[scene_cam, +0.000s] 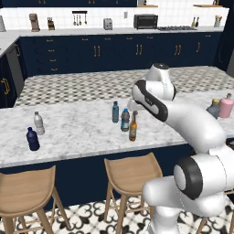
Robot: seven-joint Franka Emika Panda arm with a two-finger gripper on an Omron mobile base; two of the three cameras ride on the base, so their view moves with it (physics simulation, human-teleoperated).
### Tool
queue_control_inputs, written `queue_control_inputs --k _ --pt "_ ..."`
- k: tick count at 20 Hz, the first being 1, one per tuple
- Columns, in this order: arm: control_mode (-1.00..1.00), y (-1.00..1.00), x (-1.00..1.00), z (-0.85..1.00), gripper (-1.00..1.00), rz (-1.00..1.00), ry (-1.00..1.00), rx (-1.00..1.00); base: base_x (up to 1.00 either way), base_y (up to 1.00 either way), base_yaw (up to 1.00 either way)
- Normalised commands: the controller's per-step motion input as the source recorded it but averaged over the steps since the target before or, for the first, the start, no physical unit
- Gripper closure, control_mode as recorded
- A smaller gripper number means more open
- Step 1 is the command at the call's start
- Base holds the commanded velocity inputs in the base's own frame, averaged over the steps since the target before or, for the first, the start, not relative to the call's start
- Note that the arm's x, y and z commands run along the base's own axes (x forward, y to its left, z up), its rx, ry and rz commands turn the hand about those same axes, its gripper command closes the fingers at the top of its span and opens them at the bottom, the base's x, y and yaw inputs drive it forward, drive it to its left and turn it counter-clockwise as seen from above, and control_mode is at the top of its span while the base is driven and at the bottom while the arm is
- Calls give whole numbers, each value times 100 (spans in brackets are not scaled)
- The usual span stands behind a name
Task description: Move the plastic bottles in the middle to the plastics group, and the glass bottles in the middle to the glass group.
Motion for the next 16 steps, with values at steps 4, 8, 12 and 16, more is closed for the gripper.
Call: queue_control_inputs --k 4,8,12,16 --pt "-100 4 58 -33 -100 0 0 2 0 0 0" --pt "-100 3 50 -28 -100 0 0 0 0 0 0" --pt "-100 8 38 -39 -100 -5 2 0 0 0 0" --pt "-100 5 19 -40 -100 -6 2 0 0 0 0"
